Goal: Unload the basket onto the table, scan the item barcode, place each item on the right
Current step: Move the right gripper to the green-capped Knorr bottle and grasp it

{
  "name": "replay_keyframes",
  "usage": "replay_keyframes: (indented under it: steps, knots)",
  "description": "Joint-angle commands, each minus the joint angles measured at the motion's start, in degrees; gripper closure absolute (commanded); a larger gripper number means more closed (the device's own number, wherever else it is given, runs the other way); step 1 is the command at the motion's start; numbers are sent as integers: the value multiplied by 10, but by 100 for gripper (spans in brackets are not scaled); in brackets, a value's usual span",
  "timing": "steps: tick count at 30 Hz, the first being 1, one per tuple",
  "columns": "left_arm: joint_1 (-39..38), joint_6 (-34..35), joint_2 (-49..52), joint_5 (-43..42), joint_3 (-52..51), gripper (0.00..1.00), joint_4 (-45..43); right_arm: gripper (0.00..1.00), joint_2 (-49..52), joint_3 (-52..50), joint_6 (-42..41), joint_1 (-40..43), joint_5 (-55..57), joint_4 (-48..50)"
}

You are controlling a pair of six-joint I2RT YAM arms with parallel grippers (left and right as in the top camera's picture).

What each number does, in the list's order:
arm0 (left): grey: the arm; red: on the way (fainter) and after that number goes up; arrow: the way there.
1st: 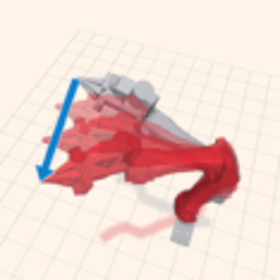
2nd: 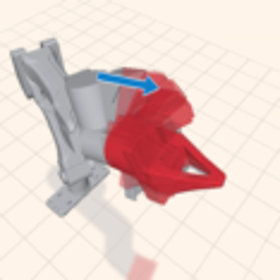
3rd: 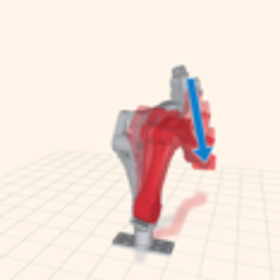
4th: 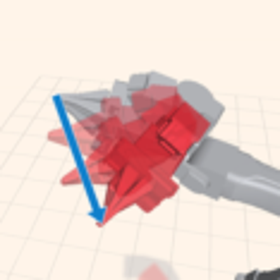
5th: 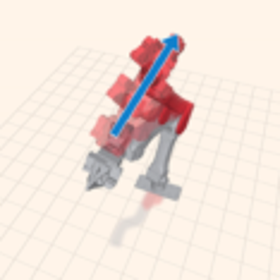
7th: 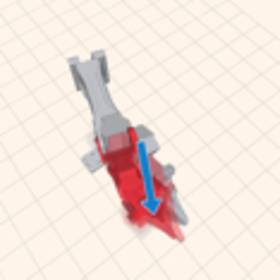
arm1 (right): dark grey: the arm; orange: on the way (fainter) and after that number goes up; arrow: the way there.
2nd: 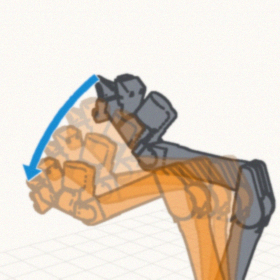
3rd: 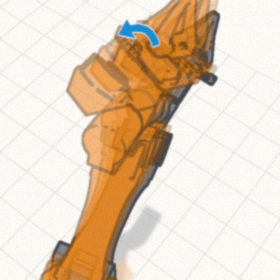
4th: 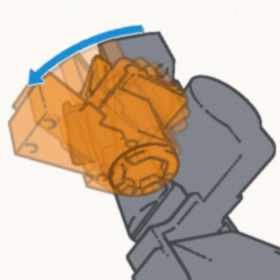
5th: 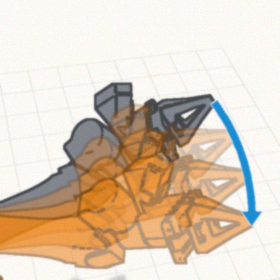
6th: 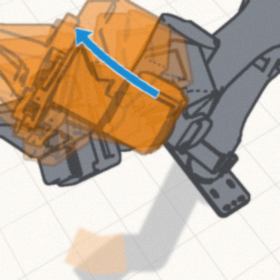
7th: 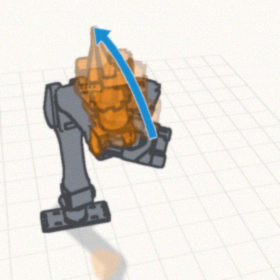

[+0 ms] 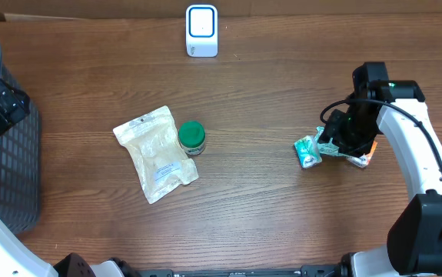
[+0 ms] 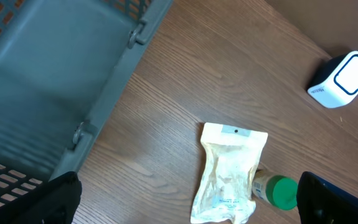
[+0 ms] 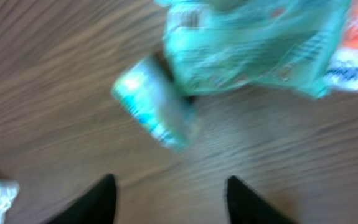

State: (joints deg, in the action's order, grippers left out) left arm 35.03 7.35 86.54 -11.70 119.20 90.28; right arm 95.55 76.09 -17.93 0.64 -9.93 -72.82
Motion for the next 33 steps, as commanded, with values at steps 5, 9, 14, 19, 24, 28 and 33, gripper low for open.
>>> replay_keyframes:
  steps: [5,9,14,19,24,28,33]
  knots:
    - [2,5,1,1,5,0,-1,37,-3,62,91,-110,-117,13]
    - [2,5,1,1,5,0,-1,30,-3,66,44,-219,-117,100]
    - [2,5,1,1,5,0,-1,18,6,66,-11,-332,-52,227]
    - [2,5,1,1,5,0,-1,5,50,73,-38,-394,-17,278]
    - [2,5,1,1,5,1,-1,0,110,151,-46,-406,12,227]
    - [2,5,1,1,5,0,-1,0,166,276,-6,-415,69,158]
    - [2,5,1,2,5,0,-1,0,234,360,72,-436,138,104]
